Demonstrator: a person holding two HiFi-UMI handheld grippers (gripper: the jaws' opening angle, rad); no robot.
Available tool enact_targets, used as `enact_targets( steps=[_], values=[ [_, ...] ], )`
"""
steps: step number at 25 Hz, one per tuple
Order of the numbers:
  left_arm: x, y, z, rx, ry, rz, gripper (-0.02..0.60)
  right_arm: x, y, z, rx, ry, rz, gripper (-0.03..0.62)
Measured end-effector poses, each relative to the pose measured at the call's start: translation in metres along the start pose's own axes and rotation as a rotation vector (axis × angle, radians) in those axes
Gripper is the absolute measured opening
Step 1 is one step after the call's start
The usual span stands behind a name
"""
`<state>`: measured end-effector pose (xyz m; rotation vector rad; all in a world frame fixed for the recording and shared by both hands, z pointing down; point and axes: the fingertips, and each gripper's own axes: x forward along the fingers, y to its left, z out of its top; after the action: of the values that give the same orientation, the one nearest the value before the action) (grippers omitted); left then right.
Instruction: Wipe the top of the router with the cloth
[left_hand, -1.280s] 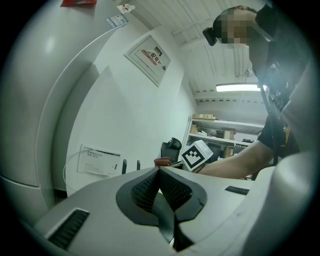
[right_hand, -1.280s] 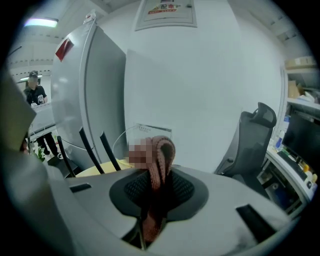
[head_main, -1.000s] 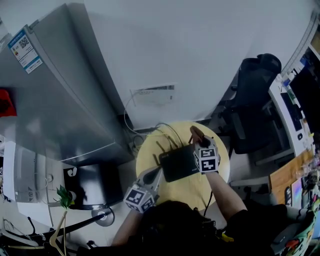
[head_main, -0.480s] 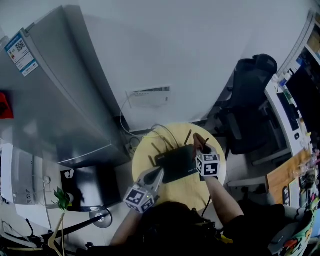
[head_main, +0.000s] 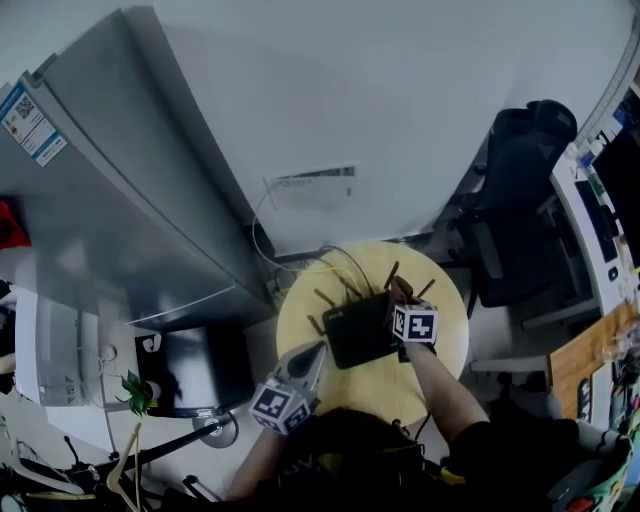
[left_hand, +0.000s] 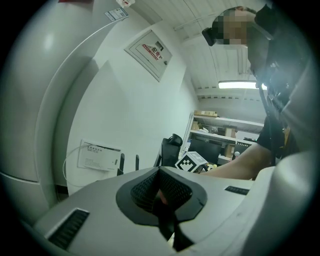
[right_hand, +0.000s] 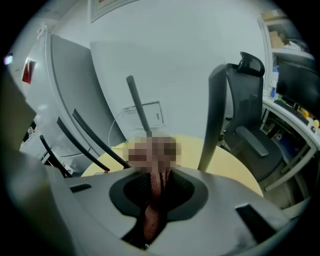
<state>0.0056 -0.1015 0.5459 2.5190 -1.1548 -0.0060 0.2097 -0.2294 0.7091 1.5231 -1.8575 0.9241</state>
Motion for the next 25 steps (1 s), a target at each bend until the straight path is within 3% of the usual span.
enact_targets(
  steps=[8, 11, 16, 25],
  values=[
    [-0.005, 0.014, -0.006, -0.022, 0.031, 0.069, 0.002, 0.035, -0.008, -0.013, 0.058, 0.095, -0.032, 0.061],
    [-0.006, 0.017, -0.008, -0.025, 0.025, 0.09, 0.002, 0.039, -0.008, -0.015, 0.008, 0.121, -0.06, 0.061],
    [-0.006, 0.021, -0.011, -0.049, 0.02, 0.104, 0.002, 0.036, 0.007, 0.008, -0.1, 0.027, -0.084, 0.061],
    [-0.007, 0.02, -0.007, -0.042, 0.019, 0.074, 0.002, 0.029, 0.004, -0.005, -0.086, 0.029, -0.082, 0.061]
  ],
)
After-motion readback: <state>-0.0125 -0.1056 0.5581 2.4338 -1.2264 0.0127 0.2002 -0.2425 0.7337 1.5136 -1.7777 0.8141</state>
